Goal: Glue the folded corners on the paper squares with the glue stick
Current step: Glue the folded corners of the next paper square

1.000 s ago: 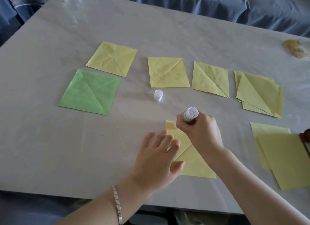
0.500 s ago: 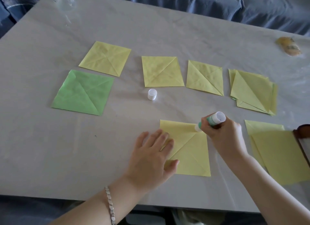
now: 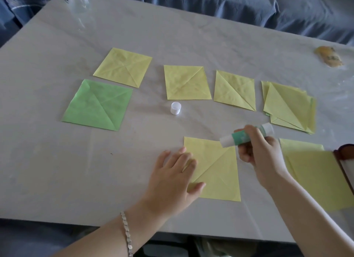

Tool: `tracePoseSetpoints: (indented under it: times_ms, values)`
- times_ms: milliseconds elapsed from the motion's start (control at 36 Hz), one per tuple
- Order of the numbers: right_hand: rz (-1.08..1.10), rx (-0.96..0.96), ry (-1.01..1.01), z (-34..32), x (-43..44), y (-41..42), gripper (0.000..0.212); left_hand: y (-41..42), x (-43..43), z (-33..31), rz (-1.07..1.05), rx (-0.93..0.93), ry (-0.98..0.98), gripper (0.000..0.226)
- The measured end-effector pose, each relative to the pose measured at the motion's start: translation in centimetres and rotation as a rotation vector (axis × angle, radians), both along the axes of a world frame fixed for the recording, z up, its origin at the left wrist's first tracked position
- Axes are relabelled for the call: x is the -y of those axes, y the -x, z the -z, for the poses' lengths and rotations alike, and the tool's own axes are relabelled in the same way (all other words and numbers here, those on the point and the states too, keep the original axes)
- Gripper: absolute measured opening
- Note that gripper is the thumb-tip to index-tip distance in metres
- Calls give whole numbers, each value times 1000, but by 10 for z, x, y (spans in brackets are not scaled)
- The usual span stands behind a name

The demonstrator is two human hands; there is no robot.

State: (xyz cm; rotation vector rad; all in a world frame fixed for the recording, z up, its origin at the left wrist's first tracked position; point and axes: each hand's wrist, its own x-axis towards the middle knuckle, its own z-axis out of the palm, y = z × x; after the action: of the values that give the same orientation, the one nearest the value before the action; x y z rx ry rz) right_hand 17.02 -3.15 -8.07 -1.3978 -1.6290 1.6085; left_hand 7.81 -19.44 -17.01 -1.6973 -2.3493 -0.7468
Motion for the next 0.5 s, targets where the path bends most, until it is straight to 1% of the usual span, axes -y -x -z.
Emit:
tracePoseSetpoints:
  times_ms: [83,167,222,278,361,417,500]
  values:
    - [1,-10,116,5,6,9,28,0,1,0,3,-2,-29,40]
    - [14,-64,233,10,10,15,27,1,1,-1,5,-6,-48,39]
    - [0,-58,219,11,12,17,26,0,1,-1,3,-9,-49,40]
    - [-47,13,102,13,15,19,26,0,1,-1,2,-15,-50,40]
    - [-138,151,-126,16,23,21,31,0,1,-1,-3,-31,-61,42]
    - [-231,236,-276,17,29,25,21,0,0,0,-9,-38,-79,42]
    - [-354,293,-433,19,39,33,16,0,-1,1,-14,-37,-108,42]
